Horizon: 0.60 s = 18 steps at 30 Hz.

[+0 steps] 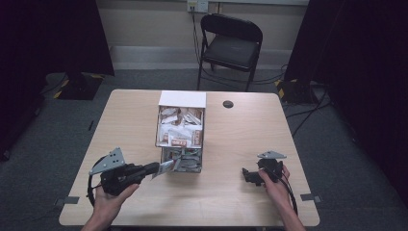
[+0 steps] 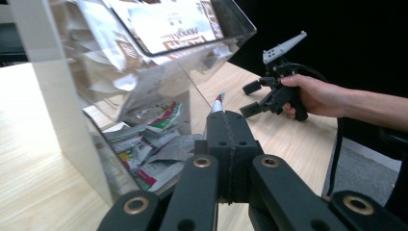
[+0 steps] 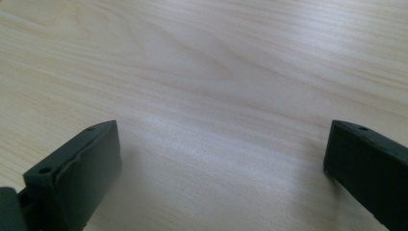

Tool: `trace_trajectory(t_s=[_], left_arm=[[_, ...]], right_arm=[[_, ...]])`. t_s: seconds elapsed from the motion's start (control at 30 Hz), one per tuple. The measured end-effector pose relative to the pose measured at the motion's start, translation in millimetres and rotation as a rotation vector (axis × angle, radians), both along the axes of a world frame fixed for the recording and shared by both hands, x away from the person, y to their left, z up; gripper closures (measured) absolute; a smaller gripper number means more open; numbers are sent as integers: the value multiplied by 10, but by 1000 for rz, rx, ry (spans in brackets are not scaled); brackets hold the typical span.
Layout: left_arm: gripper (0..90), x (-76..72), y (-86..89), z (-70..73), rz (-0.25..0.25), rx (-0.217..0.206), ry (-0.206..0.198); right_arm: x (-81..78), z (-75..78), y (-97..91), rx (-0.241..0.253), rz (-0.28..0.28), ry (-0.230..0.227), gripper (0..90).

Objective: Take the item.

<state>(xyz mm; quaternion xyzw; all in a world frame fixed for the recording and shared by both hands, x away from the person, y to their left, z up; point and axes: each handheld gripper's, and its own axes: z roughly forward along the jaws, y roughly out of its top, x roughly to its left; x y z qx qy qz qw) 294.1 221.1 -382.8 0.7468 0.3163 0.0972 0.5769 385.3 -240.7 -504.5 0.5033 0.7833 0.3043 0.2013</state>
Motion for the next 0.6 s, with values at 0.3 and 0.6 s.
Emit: trace_trajectory(t_s=[0.3,0.6], left_arm=[[900,-16,220,65,50,-31,-14],[900,-33,343,88,71,-30,-9]], right_arm=[[3,-1,3,1,0,0,0],[3,0,3,1,0,0,0]])
